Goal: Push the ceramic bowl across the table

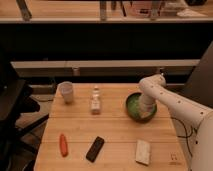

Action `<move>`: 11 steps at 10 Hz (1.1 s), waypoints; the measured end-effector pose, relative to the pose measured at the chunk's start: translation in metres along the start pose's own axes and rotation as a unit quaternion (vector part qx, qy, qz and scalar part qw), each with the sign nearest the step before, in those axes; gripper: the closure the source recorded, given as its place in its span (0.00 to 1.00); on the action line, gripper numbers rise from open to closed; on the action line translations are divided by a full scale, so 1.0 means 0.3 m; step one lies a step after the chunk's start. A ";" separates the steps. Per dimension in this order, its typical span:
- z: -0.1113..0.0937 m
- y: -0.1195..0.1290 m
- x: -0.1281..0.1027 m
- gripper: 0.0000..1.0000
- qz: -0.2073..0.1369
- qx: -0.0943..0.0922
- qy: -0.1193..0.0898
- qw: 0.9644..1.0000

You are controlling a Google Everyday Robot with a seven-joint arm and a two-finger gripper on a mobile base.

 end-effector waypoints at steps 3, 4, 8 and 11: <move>0.015 0.022 -0.026 0.97 -0.017 -0.008 0.004 1.000; 0.018 0.034 -0.036 0.97 -0.024 -0.009 0.004 1.000; 0.033 0.051 -0.123 0.97 -0.048 -0.012 0.005 0.999; 0.049 0.080 -0.100 0.97 -0.059 -0.018 0.007 0.998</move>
